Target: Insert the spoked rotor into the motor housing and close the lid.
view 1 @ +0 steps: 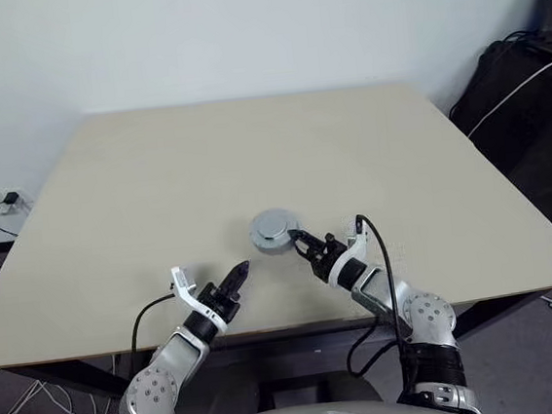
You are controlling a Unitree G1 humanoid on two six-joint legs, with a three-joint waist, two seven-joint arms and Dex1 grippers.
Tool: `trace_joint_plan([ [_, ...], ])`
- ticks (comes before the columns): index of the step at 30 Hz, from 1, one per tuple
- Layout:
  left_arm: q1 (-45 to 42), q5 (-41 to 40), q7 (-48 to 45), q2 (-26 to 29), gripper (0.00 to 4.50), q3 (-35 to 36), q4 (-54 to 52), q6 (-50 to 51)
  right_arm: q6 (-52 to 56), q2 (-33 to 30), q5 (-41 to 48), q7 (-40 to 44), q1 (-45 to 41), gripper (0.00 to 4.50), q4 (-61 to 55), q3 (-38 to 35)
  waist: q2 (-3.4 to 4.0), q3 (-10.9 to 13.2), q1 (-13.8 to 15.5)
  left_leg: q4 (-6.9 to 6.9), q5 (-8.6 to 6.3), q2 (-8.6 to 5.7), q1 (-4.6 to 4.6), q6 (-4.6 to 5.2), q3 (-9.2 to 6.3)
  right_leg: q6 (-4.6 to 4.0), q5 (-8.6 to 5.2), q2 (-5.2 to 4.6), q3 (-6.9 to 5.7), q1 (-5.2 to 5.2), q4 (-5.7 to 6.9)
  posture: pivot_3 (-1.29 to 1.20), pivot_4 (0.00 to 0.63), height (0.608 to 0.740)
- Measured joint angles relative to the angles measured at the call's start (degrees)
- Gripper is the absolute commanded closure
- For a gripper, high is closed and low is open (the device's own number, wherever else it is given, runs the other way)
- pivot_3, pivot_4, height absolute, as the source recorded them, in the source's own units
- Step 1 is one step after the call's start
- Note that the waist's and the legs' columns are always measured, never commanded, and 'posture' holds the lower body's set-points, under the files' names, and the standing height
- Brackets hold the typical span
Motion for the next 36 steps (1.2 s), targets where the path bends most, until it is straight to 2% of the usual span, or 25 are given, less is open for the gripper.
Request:
trace_joint_plan([
  [6,-0.23,-6.83,0.72,0.0,1.89,-1.42,0.45,-0.75,0.05,-0.07,3.0,-0.85,0.01,3.3,-3.01,2.13,0.02,-0.01,0.0,0.02,0.03,0.0,0.0,-0.03,0.0,-0.04,-0.02,0.04,0.04,0.0,-0.02,0.0,0.0,0.74],
  [12,-0.59,-9.52,1.55,0.0,0.0,-2.88,1.17,-2.62,-0.06,-0.16,3.89,-1.96,0.02,3.3,-3.1,2.96,0.02,-0.01,0.05,0.08,0.05,-0.02,-0.01,-0.06,0.01,-0.04,-0.02,0.05,0.05,0.02,-0.03,0.0,0.0,0.74],
  [34,1.13,-14.68,2.51,0.01,0.0,-8.15,4.57,-10.74,6.11,-0.94,11.64,-8.35,5.5,3.3,-7.58,10.0,0.05,-0.09,0.03,0.14,0.05,0.0,0.03,-0.06,0.01,-0.05,-0.03,0.11,0.1,0.04,0.0,0.0,0.0,0.74],
  [36,1.63,-15.27,2.37,0.01,0.38,-8.79,4.57,-11.03,6.09,-1.07,12.09,-8.63,5.55,3.3,-7.59,10.06,0.05,-0.09,0.03,0.15,0.06,0.0,0.03,-0.06,0.01,-0.05,-0.03,0.13,0.1,0.05,0.0,0.0,0.0,0.74],
])
